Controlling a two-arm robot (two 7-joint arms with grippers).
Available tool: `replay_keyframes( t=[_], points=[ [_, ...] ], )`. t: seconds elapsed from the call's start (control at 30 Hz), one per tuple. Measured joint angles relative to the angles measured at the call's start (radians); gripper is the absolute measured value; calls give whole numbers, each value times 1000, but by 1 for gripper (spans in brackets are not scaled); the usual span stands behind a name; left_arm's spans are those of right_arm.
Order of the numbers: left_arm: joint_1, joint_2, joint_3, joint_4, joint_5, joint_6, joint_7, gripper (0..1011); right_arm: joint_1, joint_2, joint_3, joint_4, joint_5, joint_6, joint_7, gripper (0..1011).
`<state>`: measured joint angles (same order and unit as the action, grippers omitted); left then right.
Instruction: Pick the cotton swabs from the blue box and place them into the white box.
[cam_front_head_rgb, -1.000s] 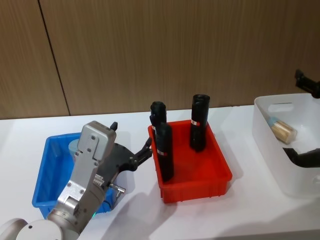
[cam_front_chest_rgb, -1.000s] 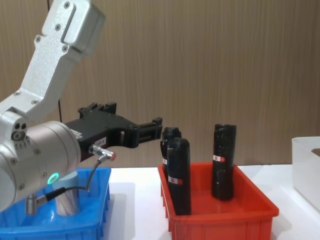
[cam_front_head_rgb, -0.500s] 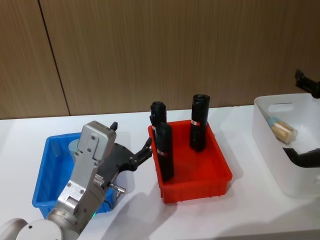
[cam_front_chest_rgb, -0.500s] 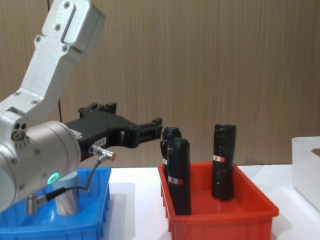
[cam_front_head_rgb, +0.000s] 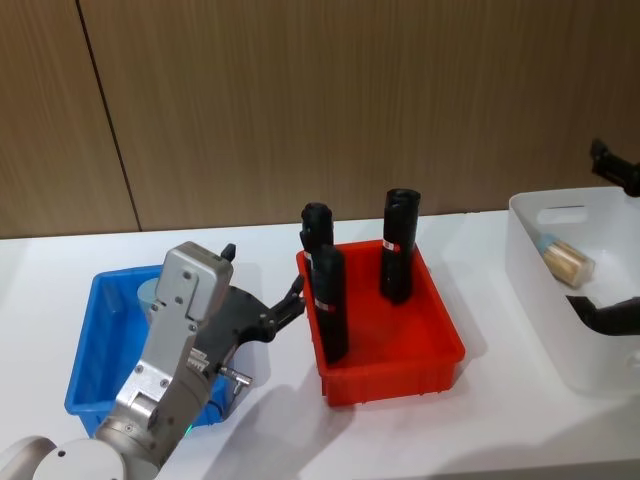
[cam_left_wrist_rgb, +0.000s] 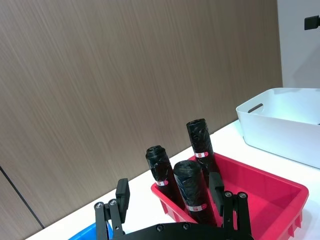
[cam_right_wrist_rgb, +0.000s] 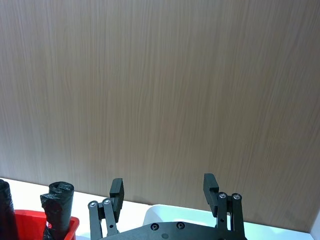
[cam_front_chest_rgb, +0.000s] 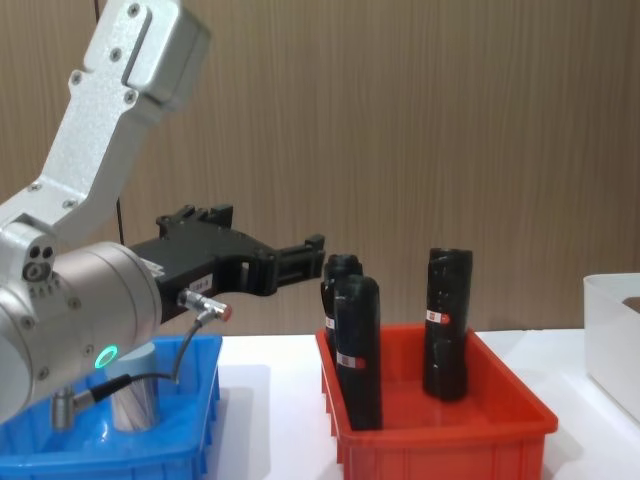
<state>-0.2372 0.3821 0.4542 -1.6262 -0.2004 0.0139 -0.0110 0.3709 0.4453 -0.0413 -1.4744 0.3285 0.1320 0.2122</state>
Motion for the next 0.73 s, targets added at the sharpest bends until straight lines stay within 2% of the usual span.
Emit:
replay_keyframes(
  t=[0.73],
  points=[
    [0,0,0,0,0,0,0,1004,0,0,0,0,0,0,0,1002]
  ],
)
